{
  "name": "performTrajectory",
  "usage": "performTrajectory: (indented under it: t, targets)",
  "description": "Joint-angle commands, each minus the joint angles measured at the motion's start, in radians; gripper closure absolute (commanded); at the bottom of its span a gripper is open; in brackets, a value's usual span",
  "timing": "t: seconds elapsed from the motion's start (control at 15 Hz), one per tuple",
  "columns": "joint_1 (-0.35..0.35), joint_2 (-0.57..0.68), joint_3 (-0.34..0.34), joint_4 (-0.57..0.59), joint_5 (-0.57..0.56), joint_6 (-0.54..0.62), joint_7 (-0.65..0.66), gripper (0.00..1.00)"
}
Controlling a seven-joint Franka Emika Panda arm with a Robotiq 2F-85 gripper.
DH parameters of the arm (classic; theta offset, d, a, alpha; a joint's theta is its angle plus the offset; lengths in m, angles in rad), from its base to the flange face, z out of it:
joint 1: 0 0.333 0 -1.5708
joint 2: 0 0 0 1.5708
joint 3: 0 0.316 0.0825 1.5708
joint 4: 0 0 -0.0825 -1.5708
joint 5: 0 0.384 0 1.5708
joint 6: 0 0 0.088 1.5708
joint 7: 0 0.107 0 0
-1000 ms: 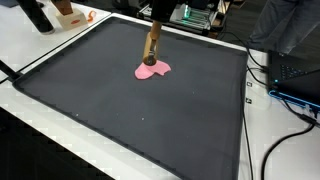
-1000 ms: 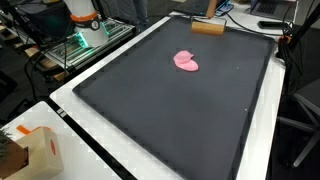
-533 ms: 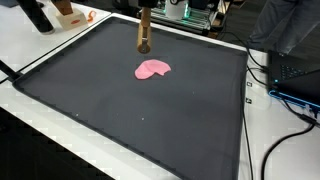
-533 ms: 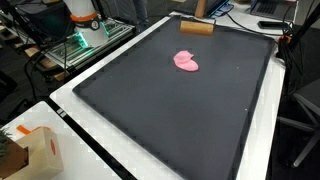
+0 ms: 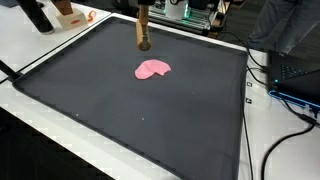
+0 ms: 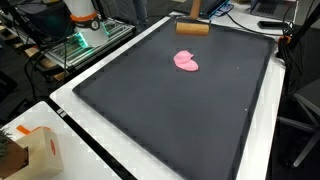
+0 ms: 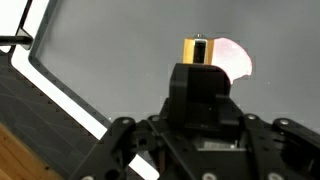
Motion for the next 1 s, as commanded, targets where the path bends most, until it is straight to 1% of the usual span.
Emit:
performTrajectory:
  t: [0.0, 0.73, 0.8, 0.93]
  targets:
    - [0.0, 0.001, 0.001, 0.002, 0.0, -0.003, -0.001, 0.5]
    - [0.0, 0.001, 0.001, 0.002, 0.0, -0.001, -0.003, 0.5]
    - [0.0, 0.001, 0.001, 0.002, 0.0, -0.001, -0.003, 0.75]
    - [-0.002, 0.009, 0.0, -0.017, 0.014, 0.035, -0.053, 0.75]
